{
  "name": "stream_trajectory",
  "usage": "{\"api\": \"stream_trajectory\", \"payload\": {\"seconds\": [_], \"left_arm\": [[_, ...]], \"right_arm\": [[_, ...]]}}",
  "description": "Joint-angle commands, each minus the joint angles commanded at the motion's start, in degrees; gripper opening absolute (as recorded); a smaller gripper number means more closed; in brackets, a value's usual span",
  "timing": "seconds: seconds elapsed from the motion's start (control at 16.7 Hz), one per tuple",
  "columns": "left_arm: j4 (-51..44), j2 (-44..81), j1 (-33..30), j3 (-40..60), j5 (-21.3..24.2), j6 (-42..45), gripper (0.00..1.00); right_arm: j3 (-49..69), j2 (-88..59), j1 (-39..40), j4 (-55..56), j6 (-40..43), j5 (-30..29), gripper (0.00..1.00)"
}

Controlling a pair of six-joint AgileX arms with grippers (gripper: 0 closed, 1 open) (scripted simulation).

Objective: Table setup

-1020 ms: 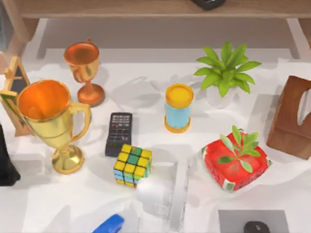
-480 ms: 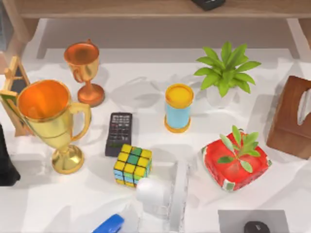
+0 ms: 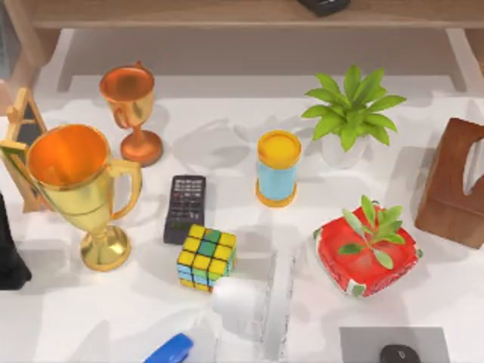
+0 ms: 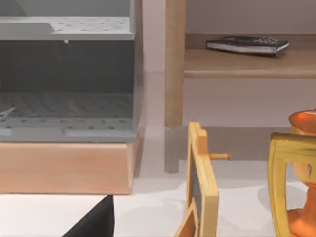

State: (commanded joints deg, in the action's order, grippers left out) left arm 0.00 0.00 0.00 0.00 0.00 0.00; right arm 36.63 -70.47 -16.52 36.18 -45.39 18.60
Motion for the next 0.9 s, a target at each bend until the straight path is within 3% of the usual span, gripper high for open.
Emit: {"api": "stream_trajectory", "payload": {"seconds": [0.54,0.9], "left_arm": [[0.0,0.0,0.0,0.0,0.0,0.0,1.0],[0.0,0.0,0.0,0.0,0.0,0.0,1.0]], "right_arm": [[-27.3,54.2,11.4,-26.1,34.6,-12.7,1.0],[-36.3,69.9,16.3,-35.8,45.0,-18.4,1.0]]}}
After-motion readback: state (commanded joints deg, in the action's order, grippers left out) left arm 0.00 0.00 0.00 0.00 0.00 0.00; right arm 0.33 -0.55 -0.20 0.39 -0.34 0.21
